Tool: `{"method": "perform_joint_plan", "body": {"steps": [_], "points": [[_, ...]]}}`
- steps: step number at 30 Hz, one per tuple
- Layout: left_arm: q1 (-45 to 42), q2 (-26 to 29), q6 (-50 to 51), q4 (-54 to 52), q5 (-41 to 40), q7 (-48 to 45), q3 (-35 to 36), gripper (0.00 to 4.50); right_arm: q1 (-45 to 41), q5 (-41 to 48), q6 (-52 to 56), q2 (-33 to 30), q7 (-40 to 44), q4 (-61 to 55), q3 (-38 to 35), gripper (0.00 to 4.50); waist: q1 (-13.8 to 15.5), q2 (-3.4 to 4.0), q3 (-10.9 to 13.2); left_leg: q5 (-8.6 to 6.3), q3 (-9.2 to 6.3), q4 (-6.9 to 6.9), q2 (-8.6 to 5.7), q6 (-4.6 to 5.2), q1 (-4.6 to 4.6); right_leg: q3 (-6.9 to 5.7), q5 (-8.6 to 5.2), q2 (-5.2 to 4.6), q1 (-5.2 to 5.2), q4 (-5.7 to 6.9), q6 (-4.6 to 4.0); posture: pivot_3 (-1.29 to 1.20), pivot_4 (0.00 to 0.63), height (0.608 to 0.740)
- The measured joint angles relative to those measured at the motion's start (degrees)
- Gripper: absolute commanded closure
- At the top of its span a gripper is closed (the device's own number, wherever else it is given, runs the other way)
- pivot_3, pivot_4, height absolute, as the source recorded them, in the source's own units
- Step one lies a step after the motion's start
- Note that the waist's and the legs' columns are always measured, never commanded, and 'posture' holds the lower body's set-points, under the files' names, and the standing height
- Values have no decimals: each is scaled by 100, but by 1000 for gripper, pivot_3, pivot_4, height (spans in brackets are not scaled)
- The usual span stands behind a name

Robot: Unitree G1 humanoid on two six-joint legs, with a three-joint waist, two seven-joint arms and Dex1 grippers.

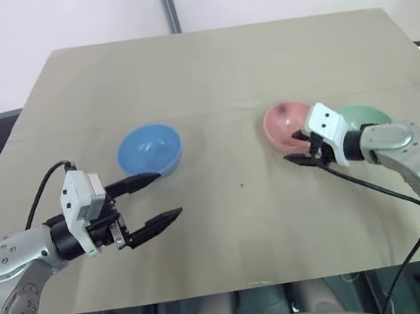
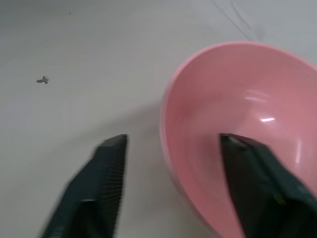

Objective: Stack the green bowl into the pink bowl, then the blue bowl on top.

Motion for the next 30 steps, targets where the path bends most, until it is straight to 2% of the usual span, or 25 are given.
{"method": "perform_joint_plan", "body": {"steps": [1,3,5,14,23,28,30], "points": [[0,-1,0,-6,-2,18,4,0,0,-36,-26,1,26,17,18,3042,0,0,0,0,-2,6,0,0,-10,-1,0,0,-7,4,0,0,150,740],[34,-11,0,-38,-17,55,14,0,0,-176,-204,4,143,77,60,3948,-4,0,0,2,2,21,-3,-3,-42,3,0,-2,-42,30,0,0,150,740],[64,-30,0,-75,-31,69,18,0,2,-273,-350,20,219,100,102,4443,-6,0,0,1,3,21,-3,-2,-41,4,0,-1,-44,35,0,0,150,740],[147,44,-44,-122,-103,-279,11,0,119,-685,-794,19,456,111,130,4443,-30,-1,-1,2,3,31,-8,-2,-32,5,0,3,-46,72,0,0,150,740],[-5,215,-361,229,-45,-1080,-38,0,463,-486,-1989,-189,1627,-1031,166,4443,-123,1,1,2,3,31,-6,-2,-32,5,0,4,-45,68,0,0,150,740],[42,238,-514,405,79,-1349,-42,0,407,-735,-2592,-173,2084,-1042,478,4443,-127,2,1,2,3,33,-7,-2,-28,4,0,5,-45,73,0,0,150,740],[114,242,-565,487,123,-1447,-33,0,261,-955,-2868,14,2223,-828,735,4443,-143,1,1,2,5,33,-7,-2,-27,6,0,7,-46,74,0,0,150,740]]}}
